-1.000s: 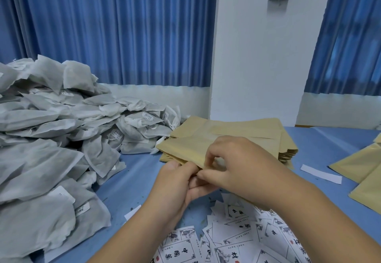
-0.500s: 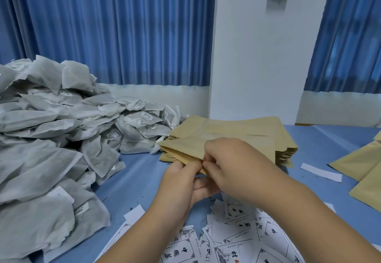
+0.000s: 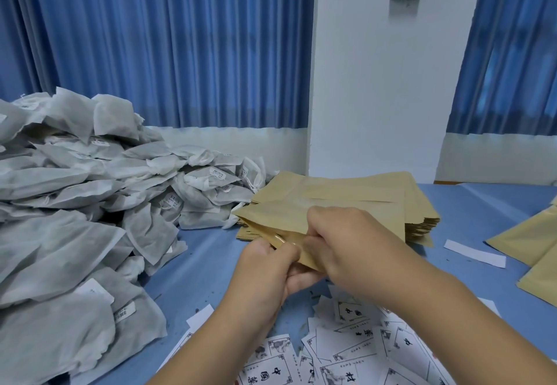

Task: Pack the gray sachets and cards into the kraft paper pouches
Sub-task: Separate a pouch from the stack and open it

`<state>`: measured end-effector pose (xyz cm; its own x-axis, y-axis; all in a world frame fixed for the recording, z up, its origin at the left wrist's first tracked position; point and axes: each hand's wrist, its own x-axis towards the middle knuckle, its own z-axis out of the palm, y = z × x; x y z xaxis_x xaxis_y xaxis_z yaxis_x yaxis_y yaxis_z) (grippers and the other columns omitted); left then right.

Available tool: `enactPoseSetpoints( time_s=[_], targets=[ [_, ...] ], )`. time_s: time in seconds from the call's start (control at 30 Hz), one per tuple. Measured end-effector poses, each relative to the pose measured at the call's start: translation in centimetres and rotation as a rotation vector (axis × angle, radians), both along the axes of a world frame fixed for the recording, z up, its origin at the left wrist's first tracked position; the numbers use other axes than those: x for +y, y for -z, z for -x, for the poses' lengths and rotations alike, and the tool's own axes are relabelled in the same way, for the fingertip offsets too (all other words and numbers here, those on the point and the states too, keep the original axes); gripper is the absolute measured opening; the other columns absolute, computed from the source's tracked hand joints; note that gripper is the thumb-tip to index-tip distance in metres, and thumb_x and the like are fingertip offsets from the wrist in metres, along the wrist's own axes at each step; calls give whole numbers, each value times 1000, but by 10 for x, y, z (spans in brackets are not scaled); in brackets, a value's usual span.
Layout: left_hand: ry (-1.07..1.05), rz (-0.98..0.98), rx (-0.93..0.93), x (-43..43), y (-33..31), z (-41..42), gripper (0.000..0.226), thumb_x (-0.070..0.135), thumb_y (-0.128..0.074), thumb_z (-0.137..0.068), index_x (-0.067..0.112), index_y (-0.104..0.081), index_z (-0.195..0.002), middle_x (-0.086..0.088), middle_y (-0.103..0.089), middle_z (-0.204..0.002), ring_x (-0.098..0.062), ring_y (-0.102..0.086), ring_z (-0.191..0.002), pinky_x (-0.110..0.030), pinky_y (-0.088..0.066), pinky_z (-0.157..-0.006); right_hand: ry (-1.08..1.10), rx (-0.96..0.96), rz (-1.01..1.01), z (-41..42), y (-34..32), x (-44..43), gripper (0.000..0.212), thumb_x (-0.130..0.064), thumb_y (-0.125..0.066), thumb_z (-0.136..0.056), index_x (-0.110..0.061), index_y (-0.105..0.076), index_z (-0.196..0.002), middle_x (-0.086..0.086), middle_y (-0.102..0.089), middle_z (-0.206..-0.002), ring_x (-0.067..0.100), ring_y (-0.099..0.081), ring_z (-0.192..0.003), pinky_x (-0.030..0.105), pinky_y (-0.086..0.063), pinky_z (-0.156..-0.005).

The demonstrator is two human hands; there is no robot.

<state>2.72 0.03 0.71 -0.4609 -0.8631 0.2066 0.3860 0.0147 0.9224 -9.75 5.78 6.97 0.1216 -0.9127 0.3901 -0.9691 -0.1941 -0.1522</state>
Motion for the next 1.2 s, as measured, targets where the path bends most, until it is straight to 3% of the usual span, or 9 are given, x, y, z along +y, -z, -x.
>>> enactPoseSetpoints(
  time_s=[0.2,0.27,0.37,0.6,0.77,0.87,0.93,1.03,1.2],
  targets=[
    [45,-19,9,2,0,-3,33,-9,-42,-91,2,-73,-87,-15,-57,-68,-13,-55,-51,-28,-59,-62,3,-83,-1,5,2,-2,14,-27,-51,-94,-18,-52,-83,-5,-55,-76,17,-54,-72,37,-48,-65],
    [90,-30,50,3,0,-3,31,-10,-41,-94,2,-68,-105,-17,-72,-84,-19,-69,-66,-29,-59,-63,-3,-102,5,7,2,-2,15,-28,-53,-94,-19,-53,-82,-6,-57,-77,15,-54,-73,35,-48,-66],
    [131,-56,108,3,-1,-3,31,-9,-40,-97,3,-61,-116,-20,-72,-103,-26,-73,-88,-29,-59,-65,-2,-123,15,9,2,-3,16,-29,-54,-93,-20,-54,-80,-6,-57,-76,13,-55,-70,35,-48,-64],
    [176,-61,115,5,-3,-5,31,-7,-39,-98,0,-56,-123,-20,-70,-109,-29,-71,-95,-29,-59,-68,-15,-198,9,18,7,-8,20,-28,-60,-90,-23,-54,-72,-7,-60,-75,8,-54,-70,25,-43,-62],
    [159,-111,129,7,-4,-2,28,-10,-40,-96,-5,-59,-115,-25,-70,-103,-29,-72,-91,-29,-59,-67,9,-321,91,27,2,-8,22,-26,-66,-86,-24,-55,-66,-9,-62,-68,1,-53,-67,13,-40,-58],
    [106,-110,127,10,-6,1,34,-11,-37,-91,-2,-60,-114,-23,-72,-100,-32,-72,-91,-34,-59,-69,-9,-183,121,19,-4,-2,22,-30,-64,-86,-22,-54,-68,-11,-55,-62,7,-50,-61,18,-38,-58],
    [46,-145,127,11,-8,3,32,-9,-34,-87,-5,-60,-107,-19,-72,-85,-32,-72,-77,-38,-59,-65,-63,-3,137,4,-4,1,22,-31,-57,-90,-22,-48,-72,-11,-49,-66,11,-47,-66,24,-34,-58],
    [-22,-202,107,11,-12,2,19,-2,-37,-90,-4,-56,-94,-14,-63,-60,-27,-66,-52,-36,-56,-52,-90,160,143,-15,-2,1,19,-30,-46,-94,-22,-40,-77,-6,-47,-77,21,-52,-77,35,-41,-67],
    [-46,-203,13,8,-15,0,26,-8,-38,-90,-2,-60,-102,-15,-68,-64,-26,-69,-55,-35,-56,-51,-26,160,129,-18,-5,3,7,-27,-48,-90,-21,-49,-86,-5,-56,-88,22,-56,-82,36,-47,-70]
  ],
)
